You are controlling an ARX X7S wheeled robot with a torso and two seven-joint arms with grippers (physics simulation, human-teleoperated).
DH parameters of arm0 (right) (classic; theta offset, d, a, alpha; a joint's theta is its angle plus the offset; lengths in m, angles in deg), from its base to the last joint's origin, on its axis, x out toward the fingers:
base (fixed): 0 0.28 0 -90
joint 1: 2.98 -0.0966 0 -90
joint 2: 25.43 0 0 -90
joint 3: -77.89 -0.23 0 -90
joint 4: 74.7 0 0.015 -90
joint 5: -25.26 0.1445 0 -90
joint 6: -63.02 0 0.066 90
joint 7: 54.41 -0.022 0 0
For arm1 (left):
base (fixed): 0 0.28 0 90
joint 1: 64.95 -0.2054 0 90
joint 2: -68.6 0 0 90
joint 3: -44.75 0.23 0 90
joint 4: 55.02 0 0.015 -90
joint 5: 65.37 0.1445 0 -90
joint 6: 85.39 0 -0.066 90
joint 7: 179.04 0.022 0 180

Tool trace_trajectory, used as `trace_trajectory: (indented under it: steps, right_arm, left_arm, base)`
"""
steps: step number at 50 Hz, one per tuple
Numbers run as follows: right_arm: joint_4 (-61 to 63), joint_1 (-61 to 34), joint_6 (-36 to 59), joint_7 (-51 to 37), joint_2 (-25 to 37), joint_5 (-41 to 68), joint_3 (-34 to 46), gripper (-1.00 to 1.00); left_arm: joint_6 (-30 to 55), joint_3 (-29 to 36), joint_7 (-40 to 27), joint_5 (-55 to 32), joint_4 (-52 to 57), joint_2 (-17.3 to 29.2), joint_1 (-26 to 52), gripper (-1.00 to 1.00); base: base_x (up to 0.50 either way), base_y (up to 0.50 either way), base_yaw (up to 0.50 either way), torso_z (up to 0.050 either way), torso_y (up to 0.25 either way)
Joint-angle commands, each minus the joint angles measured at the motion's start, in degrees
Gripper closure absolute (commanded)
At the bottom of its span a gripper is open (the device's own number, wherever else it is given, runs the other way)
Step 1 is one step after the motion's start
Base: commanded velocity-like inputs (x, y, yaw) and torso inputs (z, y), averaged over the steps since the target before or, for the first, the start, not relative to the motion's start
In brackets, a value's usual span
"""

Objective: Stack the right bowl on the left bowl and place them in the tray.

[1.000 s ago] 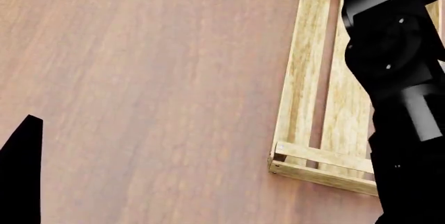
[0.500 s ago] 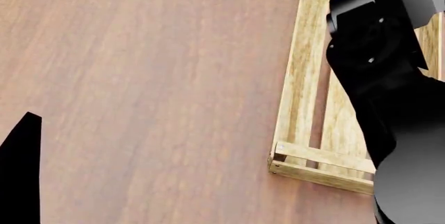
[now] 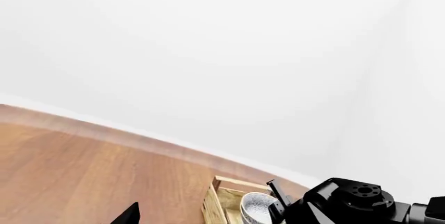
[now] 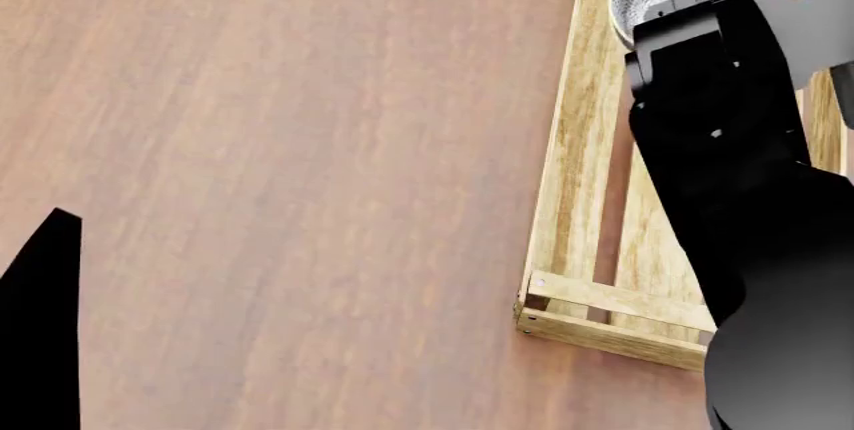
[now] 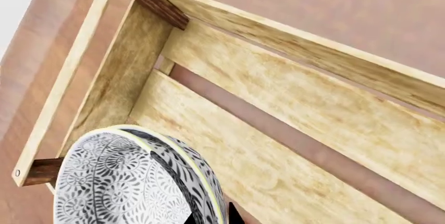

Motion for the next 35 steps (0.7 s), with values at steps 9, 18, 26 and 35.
trace_trajectory:
  steps: [9, 18, 26, 35]
  right_arm:
    - [-0.76, 2.24, 1.17, 1.61, 0.61, -1.01, -0.71, 1.00]
    - [-0.76, 3.01, 1.56, 3.24, 0.67, -1.00, -1.82, 1.00]
    - [-0.76, 3.30, 2.25, 4.40, 0.29, -1.09, -2.44, 1.00]
    - [-0.76, 4.14, 2.06, 4.86, 0.34, -1.08, -2.40, 1.00]
  left_arm:
    - [0.03, 0.39, -0.23, 0.37, -0.85, -0.06, 0.15, -1.00]
    - [-0.03, 0.58, -0.25, 0.46, -1.03, -0.09, 0.19, -1.00]
    - [-0.03, 0.59, -0.40, 0.39, -1.08, 0.04, 0.22, -1.00]
    - [-0.15, 0.77, -0.30, 0.51, -1.33, 0.01, 0.27, -1.00]
  base:
    - [0.00, 0.00, 0.00, 0.000, 0.000]
    - [0.00, 0.00, 0.00, 0.000, 0.001]
    - [0.00, 0.00, 0.00, 0.001, 0.001]
    - [0.00, 0.00, 0.00, 0.000, 0.000]
